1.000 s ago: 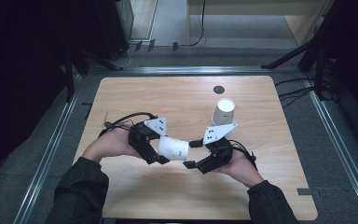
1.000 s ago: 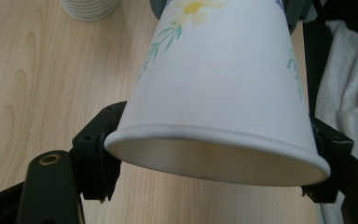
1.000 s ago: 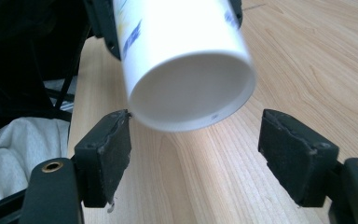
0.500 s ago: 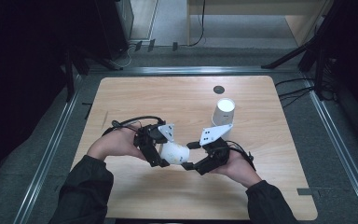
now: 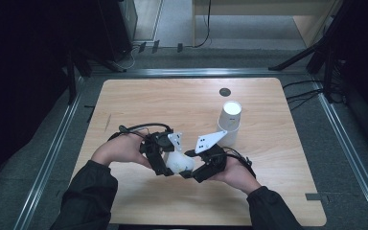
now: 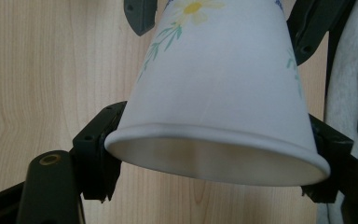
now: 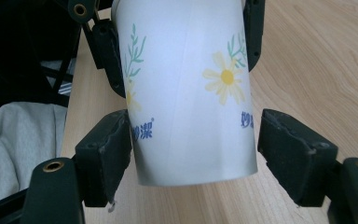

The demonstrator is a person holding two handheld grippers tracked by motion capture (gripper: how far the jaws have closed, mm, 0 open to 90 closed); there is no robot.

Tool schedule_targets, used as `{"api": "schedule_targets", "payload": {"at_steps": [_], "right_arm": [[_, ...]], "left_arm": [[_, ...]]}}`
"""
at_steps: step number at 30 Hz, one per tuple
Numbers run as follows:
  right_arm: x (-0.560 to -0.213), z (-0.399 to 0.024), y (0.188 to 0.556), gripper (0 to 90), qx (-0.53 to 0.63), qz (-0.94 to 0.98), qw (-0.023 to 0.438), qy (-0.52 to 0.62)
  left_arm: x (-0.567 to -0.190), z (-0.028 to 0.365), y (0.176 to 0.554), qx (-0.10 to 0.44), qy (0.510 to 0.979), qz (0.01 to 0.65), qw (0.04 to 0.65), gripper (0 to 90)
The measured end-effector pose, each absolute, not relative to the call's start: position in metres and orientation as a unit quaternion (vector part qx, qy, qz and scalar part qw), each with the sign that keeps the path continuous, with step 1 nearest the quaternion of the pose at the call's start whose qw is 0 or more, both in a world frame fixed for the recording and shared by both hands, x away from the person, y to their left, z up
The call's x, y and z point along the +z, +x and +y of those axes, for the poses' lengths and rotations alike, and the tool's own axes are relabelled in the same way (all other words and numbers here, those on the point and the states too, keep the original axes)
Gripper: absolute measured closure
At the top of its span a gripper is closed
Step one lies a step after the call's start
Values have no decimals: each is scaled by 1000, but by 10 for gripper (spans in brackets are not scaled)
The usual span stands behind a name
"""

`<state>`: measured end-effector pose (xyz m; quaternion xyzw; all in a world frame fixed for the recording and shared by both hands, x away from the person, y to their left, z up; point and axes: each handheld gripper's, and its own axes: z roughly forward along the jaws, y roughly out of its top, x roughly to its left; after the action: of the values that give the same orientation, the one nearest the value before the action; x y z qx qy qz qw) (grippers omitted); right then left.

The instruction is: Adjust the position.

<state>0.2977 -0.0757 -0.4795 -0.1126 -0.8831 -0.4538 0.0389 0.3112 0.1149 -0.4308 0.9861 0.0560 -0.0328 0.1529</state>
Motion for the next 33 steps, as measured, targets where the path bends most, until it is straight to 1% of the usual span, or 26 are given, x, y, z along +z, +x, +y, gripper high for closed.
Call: {"api": "schedule_targets", "payload": {"at_steps": [8,12,17,20,22,25,33], "right_arm": [[-481,-74,297,311,-452,-884,40,-110],[-481,-74,296,332,-449,-887,40,-104],[-478,-75,296,340,-452,-886,30,-99],[-476,-77,296,340,-456,-884,29,-101],[-474,-79,297,339,-458,-883,27,-102],[-471,-83,297,339,-462,-880,25,-104],[-463,-95,300,339,-479,-871,13,-110]], "left_arm": [[-431,113,312,-39,985,70,156,224],[-431,113,311,-35,985,60,158,224],[-430,118,313,-34,981,53,184,215],[-429,120,313,-25,979,54,195,183],[-428,121,314,-19,978,57,202,126],[-428,125,315,-17,973,69,219,102],[-430,142,319,-41,959,97,265,92]]}}
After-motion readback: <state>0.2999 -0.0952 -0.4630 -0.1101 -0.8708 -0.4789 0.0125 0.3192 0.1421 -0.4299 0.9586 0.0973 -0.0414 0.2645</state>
